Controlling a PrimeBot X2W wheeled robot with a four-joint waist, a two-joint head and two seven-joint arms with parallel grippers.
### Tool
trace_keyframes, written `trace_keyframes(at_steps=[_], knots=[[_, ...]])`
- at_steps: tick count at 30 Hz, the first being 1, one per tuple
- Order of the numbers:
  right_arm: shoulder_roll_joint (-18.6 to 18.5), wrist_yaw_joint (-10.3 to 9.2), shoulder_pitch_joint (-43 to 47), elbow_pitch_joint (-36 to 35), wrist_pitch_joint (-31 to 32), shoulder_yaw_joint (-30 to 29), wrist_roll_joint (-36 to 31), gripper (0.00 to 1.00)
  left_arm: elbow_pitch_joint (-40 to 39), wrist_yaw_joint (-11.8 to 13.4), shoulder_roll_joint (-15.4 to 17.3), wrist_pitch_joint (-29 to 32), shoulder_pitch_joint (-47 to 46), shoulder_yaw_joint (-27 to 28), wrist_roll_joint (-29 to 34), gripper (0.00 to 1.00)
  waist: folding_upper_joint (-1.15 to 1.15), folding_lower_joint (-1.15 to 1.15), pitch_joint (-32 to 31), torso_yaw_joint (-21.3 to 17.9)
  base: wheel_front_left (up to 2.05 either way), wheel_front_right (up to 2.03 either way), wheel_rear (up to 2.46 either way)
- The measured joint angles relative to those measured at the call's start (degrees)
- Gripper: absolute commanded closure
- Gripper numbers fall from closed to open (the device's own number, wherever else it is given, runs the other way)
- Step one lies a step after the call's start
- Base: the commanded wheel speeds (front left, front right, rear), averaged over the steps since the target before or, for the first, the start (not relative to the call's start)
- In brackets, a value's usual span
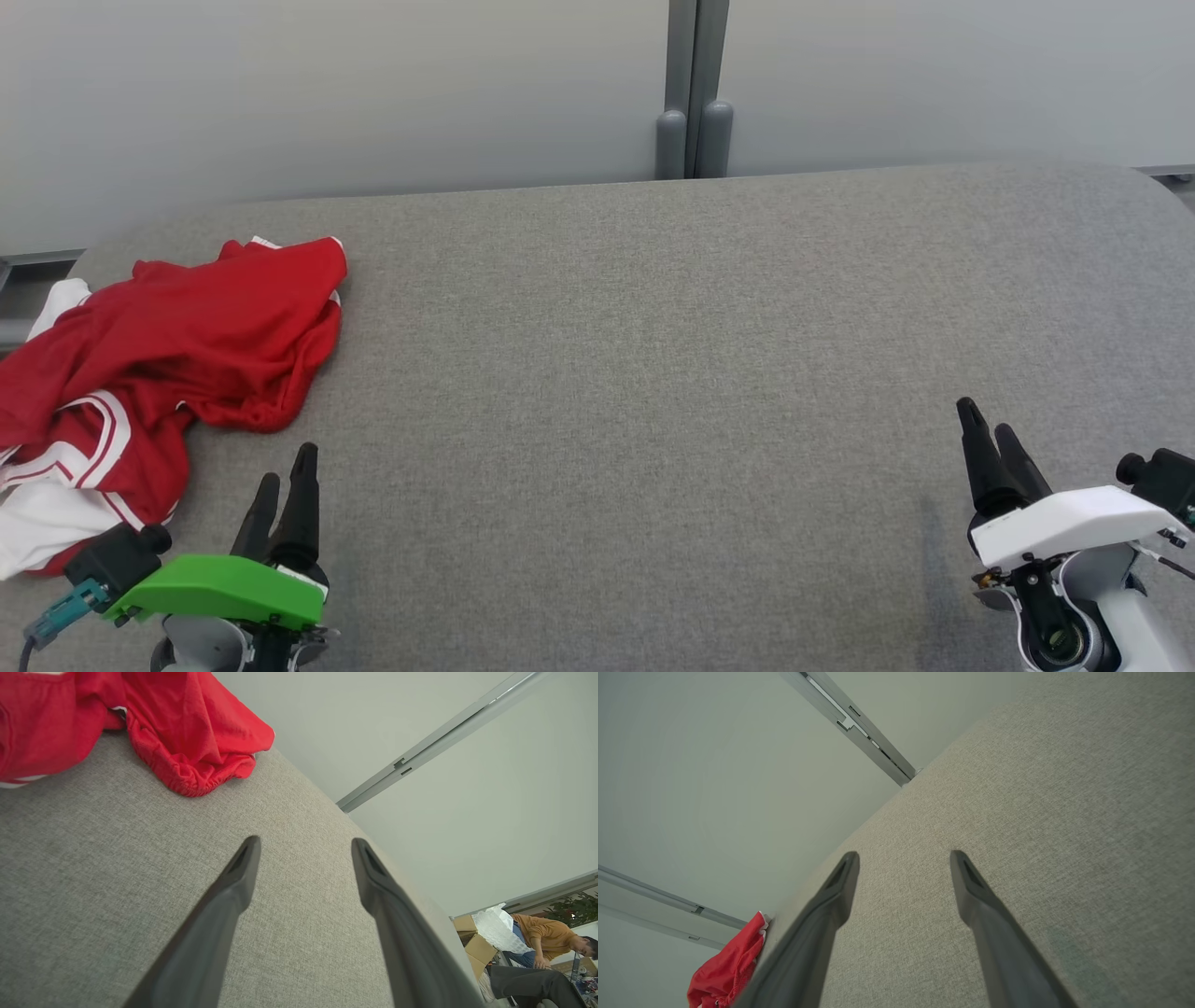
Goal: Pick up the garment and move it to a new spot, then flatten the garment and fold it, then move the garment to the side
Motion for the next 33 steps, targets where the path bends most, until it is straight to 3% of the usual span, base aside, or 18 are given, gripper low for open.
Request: trace_keyframes(at_steps=[13, 19, 33], knots=[[-0.8, -1.56, 1.1, -1.4, -2.4, 2.6, -9.8, 0.00, -1.0, 0.6, 0.2, -2.5, 0.1, -1.1, 9.1, 0.00, 0.00, 0.00, 0.0, 1.2, 0.00, 0.00, 0.00], [-0.8, -1.59, 1.1, -1.6, -3.5, 5.4, -14.5, 0.00, -1.2, 0.8, 1.9, -3.6, 1.0, 0.4, 12.9, 0.00, 0.00, 0.00, -0.7, 0.2, 0.00, 0.00, 0.00], [-3.0, -4.00, 2.2, -3.0, -6.1, 5.6, -24.6, 0.00, -2.5, 0.9, 2.4, -6.1, 2.7, -0.5, 22.6, 0.00, 0.00, 0.00, -1.6, -2.5, 0.00, 0.00, 0.00]])
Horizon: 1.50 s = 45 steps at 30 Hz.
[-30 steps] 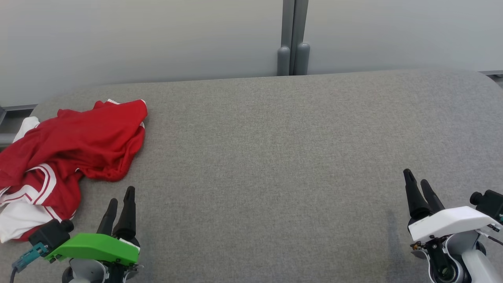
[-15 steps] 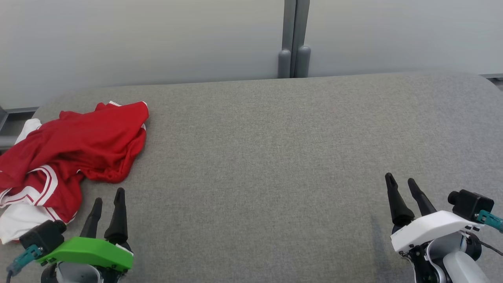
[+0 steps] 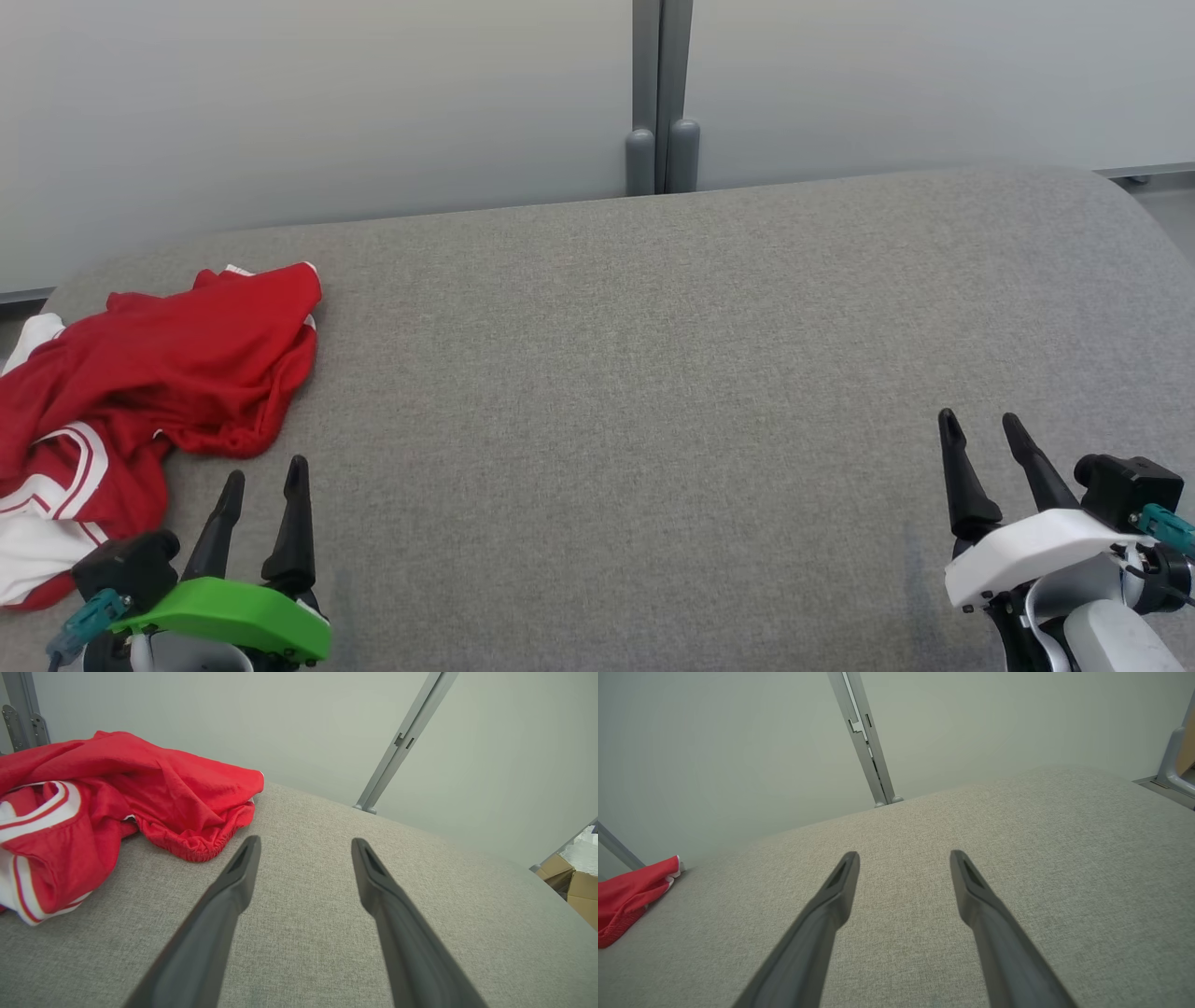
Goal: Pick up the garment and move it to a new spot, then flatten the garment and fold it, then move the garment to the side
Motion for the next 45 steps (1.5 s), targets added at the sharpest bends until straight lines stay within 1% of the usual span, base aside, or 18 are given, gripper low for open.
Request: trace_keyframes(at_steps=[4, 8, 12, 13, 14, 21, 23, 27, 29, 33, 42, 43, 45], knots=[[-0.2, -0.15, 0.0, -0.5, -0.8, -0.2, -2.8, 0.00, 0.0, -0.5, 0.0, -1.0, 0.0, -0.5, 2.9, 0.00, 0.00, 0.00, 0.0, 0.0, 0.00, 0.00, 0.00], [-0.7, -1.05, 0.3, -0.9, -1.6, -0.3, -5.7, 0.00, 0.1, -0.5, 0.0, -1.7, 0.0, -1.4, 5.9, 0.00, 0.00, 0.00, 0.0, 0.5, 0.00, 0.00, 0.00], [-1.4, -1.12, 1.3, -1.4, -2.3, 0.2, -8.6, 0.00, 0.1, -0.8, 0.5, -2.4, 0.0, -1.5, 8.8, 0.00, 0.00, 0.00, -0.1, 1.1, 0.00, 0.00, 0.00], [-1.6, -1.15, 1.4, -1.5, -2.3, 0.3, -9.5, 0.00, 0.1, -1.0, 0.7, -2.5, 0.0, -1.6, 9.6, 0.00, 0.00, 0.00, -0.2, 1.3, 0.00, 0.00, 0.00], [-1.7, -1.60, 1.5, -1.6, -2.7, 0.4, -10.2, 0.00, 0.1, -1.0, 0.8, -2.9, 0.0, -1.7, 10.3, 0.00, 0.00, 0.00, -0.2, 1.6, 0.00, 0.00, 0.00], [-2.1, -1.51, 1.5, -3.4, -4.0, 2.9, -16.0, 0.00, 0.0, -1.0, 0.9, -4.2, 0.0, -1.9, 15.4, 0.00, 0.00, 0.00, -0.3, 4.1, 0.00, 0.00, 0.00], [-2.1, -1.23, 1.5, -3.8, -4.5, 3.9, -17.5, 0.00, 0.1, -1.0, 0.9, -4.6, 0.0, -1.8, 16.6, 0.00, 0.00, 0.00, -0.3, 5.2, 0.00, 0.00, 0.00], [-1.5, 0.81, 0.8, -4.1, -4.5, 6.9, -18.3, 0.00, 0.1, -0.7, 0.8, -4.6, 0.3, -0.1, 16.7, 0.00, 0.00, 0.00, -0.4, 7.8, 0.00, 0.00, 0.00], [-1.3, 1.78, 0.3, -4.0, -4.5, 8.4, -19.0, 0.00, 0.1, 0.0, 0.8, -4.7, 1.3, 1.1, 16.7, 0.00, 0.00, 0.00, -0.5, 9.2, 0.00, 0.00, 0.00], [-0.3, 3.09, -0.9, -3.8, -4.5, 9.9, -19.7, 0.00, 0.2, 0.6, 1.0, -4.7, 3.4, 3.1, 16.7, 0.00, 0.00, 0.00, -0.7, 12.0, 0.00, 0.00, 0.00], [0.4, 3.11, -1.1, -3.3, -4.5, 9.9, -19.7, 0.00, 1.1, 0.5, 1.8, -4.6, 3.6, 5.0, 16.6, 0.00, 0.00, 0.00, -1.6, 18.6, 0.00, 0.00, 0.00], [0.4, 3.11, -1.1, -3.3, -4.5, 9.9, -19.7, 0.00, 1.1, 0.5, 1.8, -4.6, 3.6, 5.0, 16.6, 0.00, 0.00, 0.00, -1.6, 18.6, 0.00, 0.00, 0.00], [0.7, 3.70, -1.1, -3.1, -4.5, 10.6, -19.9, 0.00, 1.0, 0.5, 1.9, -4.7, 3.6, 6.6, 15.6, 0.00, 0.00, 0.00, -1.7, 19.7, 0.00, 0.00, 0.00]])
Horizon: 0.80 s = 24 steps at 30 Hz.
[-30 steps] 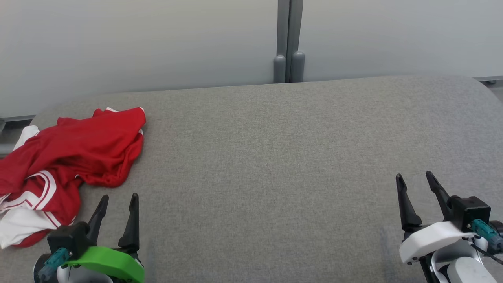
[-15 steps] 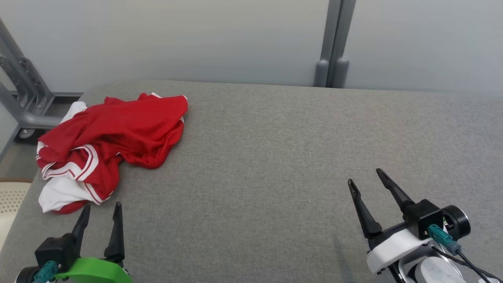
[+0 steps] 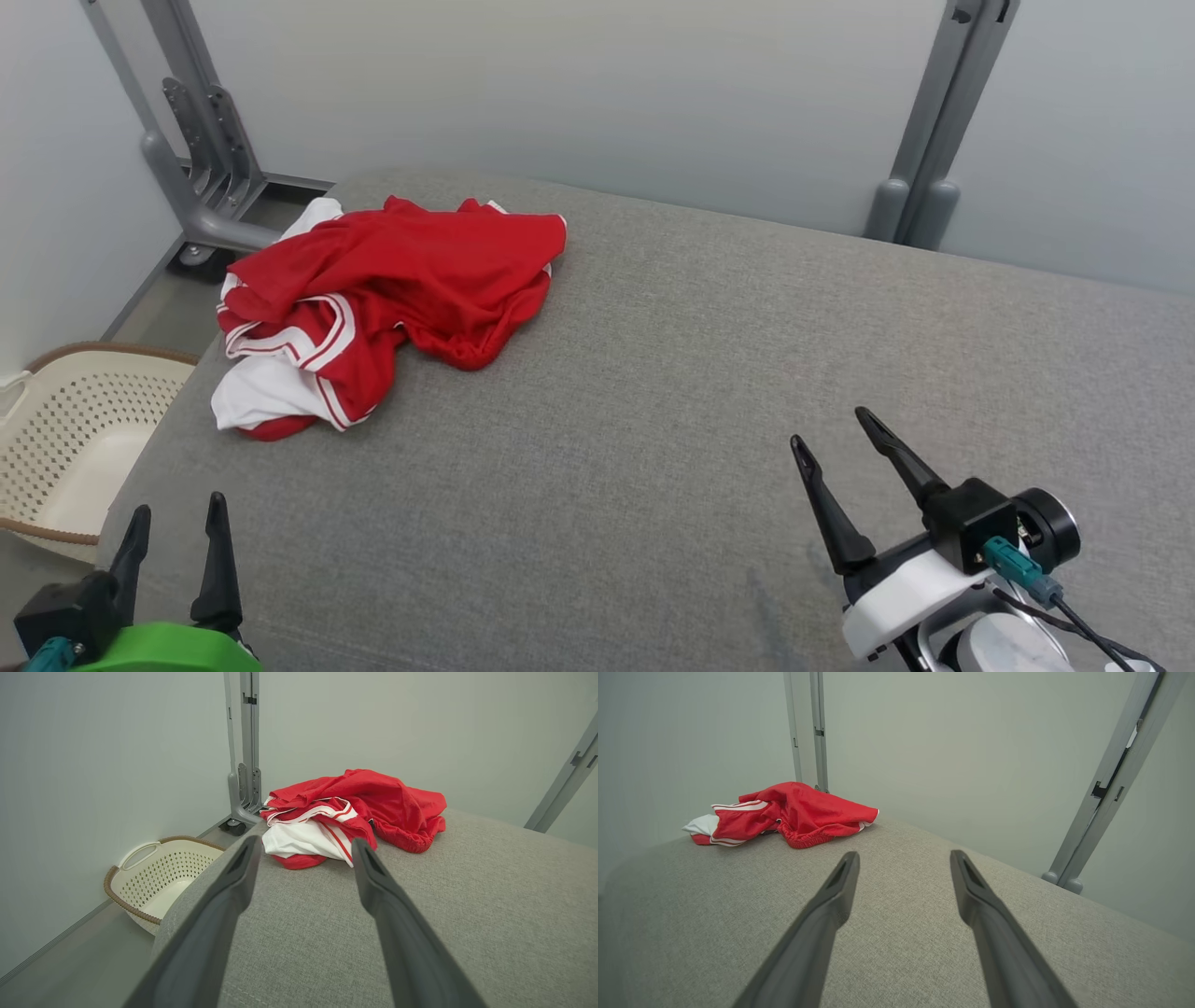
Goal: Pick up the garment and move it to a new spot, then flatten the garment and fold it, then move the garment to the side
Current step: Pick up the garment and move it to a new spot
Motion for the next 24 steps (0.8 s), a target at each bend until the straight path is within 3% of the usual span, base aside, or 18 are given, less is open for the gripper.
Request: trace_keyframes(at_steps=[8, 14, 24], knots=[[0.6, 0.54, -0.1, 0.2, 0.0, 1.0, -0.5, 0.00, 1.4, -0.8, -2.0, 0.4, -1.0, 0.9, -5.0, 0.00, 0.00, 0.00, 1.5, 0.4, 0.00, 0.00, 0.00], [-0.4, 1.15, -1.5, 0.2, 0.0, 1.4, -1.4, 0.00, 3.9, -0.8, -3.1, 6.5, -11.4, 1.2, -8.9, 0.00, 0.00, 0.00, 5.4, -1.5, 0.00, 0.00, 0.00], [-1.0, 1.19, -4.8, -0.3, 0.0, 1.0, -2.4, 0.00, 11.2, 1.9, -1.7, 14.8, -21.7, 4.0, -11.3, 0.00, 0.00, 0.00, 11.9, -6.1, 0.00, 0.00, 0.00]])
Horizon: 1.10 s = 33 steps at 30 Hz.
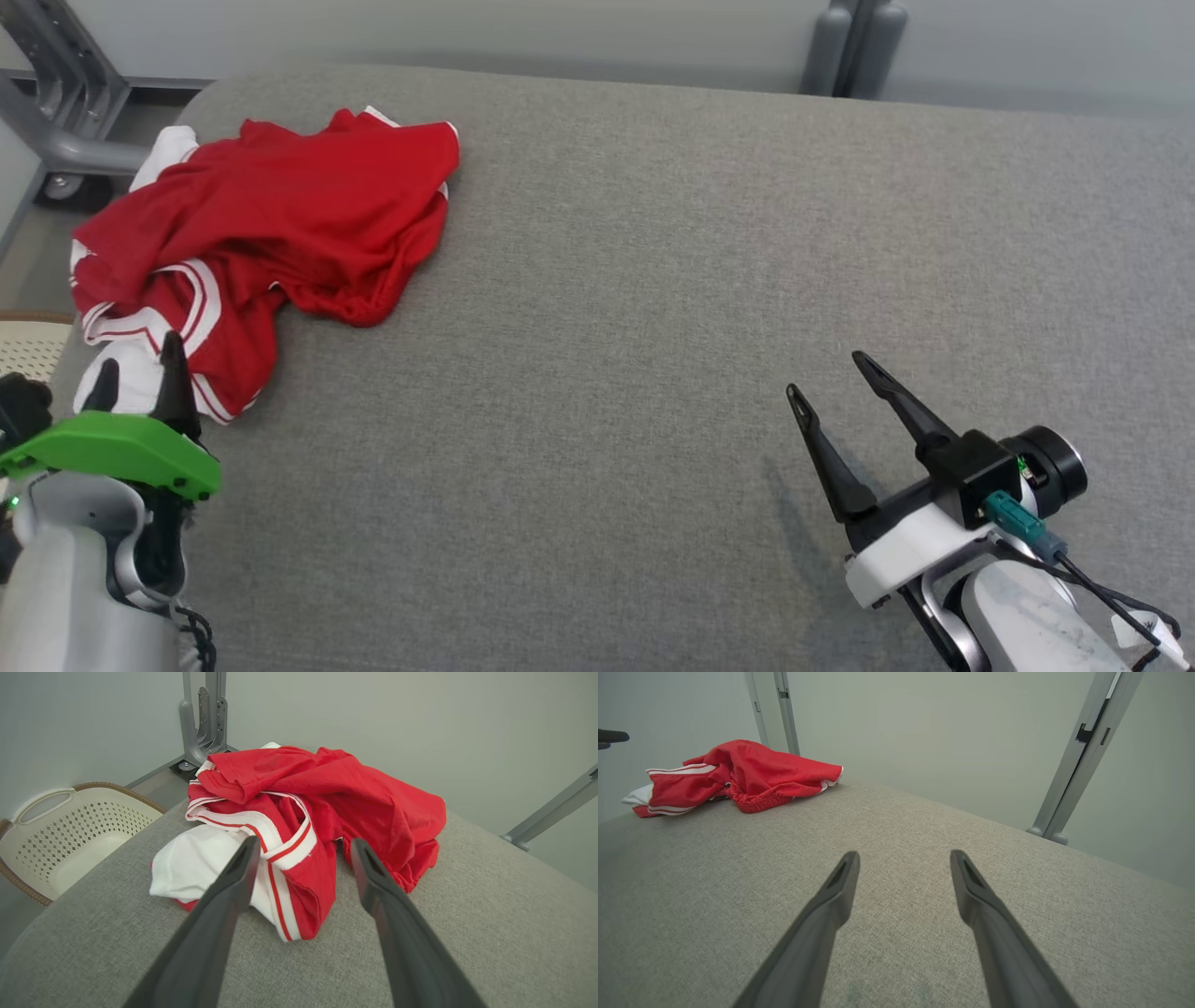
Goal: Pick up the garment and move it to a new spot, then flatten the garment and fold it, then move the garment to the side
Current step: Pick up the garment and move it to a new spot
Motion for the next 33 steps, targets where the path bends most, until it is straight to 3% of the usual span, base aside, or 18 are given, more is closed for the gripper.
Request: trace_keyframes(at_steps=[8, 14, 15, 16, 17, 26, 33], knots=[[0.0, -0.01, -3.5, -0.5, 0.0, -1.4, 0.0, 0.00, 6.5, 3.2, 1.9, 1.7, -4.2, 3.4, -1.0, 0.00, 0.00, 0.00, 4.9, -4.6, 0.00, 0.00, 0.00], [0.2, -0.11, -4.2, -0.5, 0.0, -2.0, 0.0, 0.00, 11.0, 3.7, 2.4, 2.4, -5.4, 3.9, -1.3, 0.00, 0.00, 0.00, 7.2, -7.8, 0.00, 0.00, 0.00], [0.3, -0.14, -4.3, -0.5, 0.0, -2.3, 0.0, 0.00, 11.6, 3.7, 2.4, 2.4, -5.8, 3.7, -1.4, 0.22, 0.00, 0.00, 7.5, -8.2, 0.00, 0.00, 0.00], [0.3, -0.36, -4.4, -0.5, 0.0, -2.5, 0.0, 0.00, 11.9, 3.6, 2.4, 2.4, -6.2, 3.3, -1.4, 0.56, 0.00, 0.00, 7.7, -8.6, 0.00, 0.00, 0.00], [0.3, -0.42, -4.4, -0.5, 0.0, -3.0, 0.1, 0.00, 12.2, 3.6, 2.3, 2.4, -6.6, 2.9, -1.4, 1.00, 0.00, 0.00, 7.9, -8.9, 0.00, 0.00, 0.00], [0.9, -0.45, -4.4, 0.5, 0.0, -3.6, 0.8, 0.00, 12.7, 1.5, 4.5, -0.5, -9.3, -0.5, 2.4, 1.00, 0.00, 0.00, 6.9, -8.9, 0.00, 0.00, 0.00], [3.0, -0.79, -4.2, 2.0, 0.0, -3.6, 2.2, 0.00, 5.4, -4.0, 3.4, -1.9, -14.9, -7.6, 5.5, 1.00, 0.00, 0.00, 4.5, -8.5, 0.00, 0.00, 0.00]])
